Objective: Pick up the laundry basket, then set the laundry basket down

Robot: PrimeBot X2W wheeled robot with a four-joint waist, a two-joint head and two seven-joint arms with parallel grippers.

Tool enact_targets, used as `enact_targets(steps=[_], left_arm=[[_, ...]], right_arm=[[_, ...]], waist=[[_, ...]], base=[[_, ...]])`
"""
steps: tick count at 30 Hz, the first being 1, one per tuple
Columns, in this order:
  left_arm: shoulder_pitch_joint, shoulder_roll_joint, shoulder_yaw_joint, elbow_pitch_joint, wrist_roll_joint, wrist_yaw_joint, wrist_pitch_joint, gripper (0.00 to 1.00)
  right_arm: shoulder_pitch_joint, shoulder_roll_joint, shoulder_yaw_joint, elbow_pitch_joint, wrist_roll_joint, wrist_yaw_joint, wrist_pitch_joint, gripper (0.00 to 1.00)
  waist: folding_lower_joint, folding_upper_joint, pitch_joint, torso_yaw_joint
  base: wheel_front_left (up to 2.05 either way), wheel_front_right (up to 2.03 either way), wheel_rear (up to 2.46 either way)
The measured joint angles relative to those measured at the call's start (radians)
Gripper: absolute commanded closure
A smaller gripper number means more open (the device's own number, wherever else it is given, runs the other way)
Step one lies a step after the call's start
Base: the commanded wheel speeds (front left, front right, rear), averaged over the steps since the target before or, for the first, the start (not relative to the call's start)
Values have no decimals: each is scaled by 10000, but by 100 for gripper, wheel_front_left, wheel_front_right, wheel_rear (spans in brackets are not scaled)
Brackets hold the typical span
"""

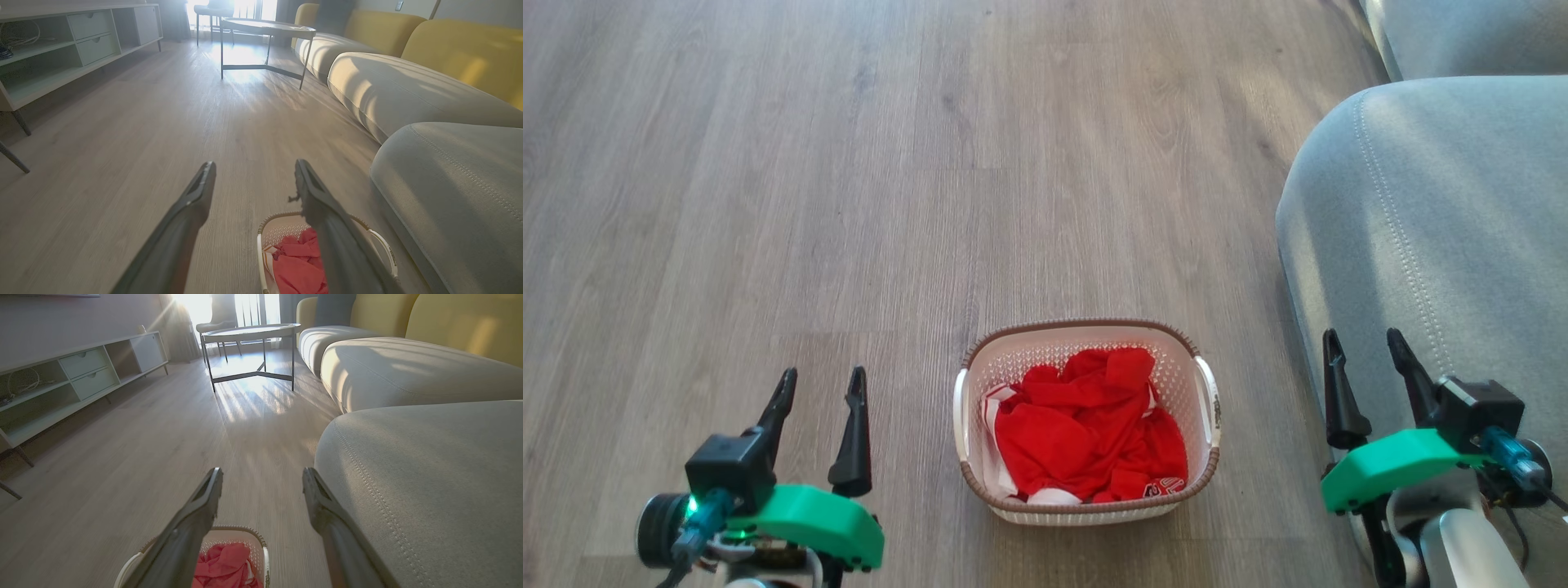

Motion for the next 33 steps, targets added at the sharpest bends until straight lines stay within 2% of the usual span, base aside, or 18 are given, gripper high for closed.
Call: enact_targets(steps=[2, 3, 9, 33], left_arm=[[0, 77, -21, 0, 13, 8, 8, 0], [0, 104, -21, 0, 10, 10, 10, 100], [282, 17, -81, 742, -128, -4, 10, 100], [101, -15, 249, 1331, -2874, -374, 199, 100]], right_arm=[[0, 0, -2, -4, 0, 0, -2, 0], [0, 0, 0, -4, 2, 0, -2, 100], [326, 59, 61, 723, 121, 0, 8, 100], [364, 58, -50, 732, 2869, 0, 523, 100]], waist=[[0, 0, 16, 2], [0, 0, 18, 5], [0, 0, 16, -2], [0, 0, -38, -93]], base=[[0, 0, 0], [0, 0, 0], [0, 0, 0], [0, 0, 0]])
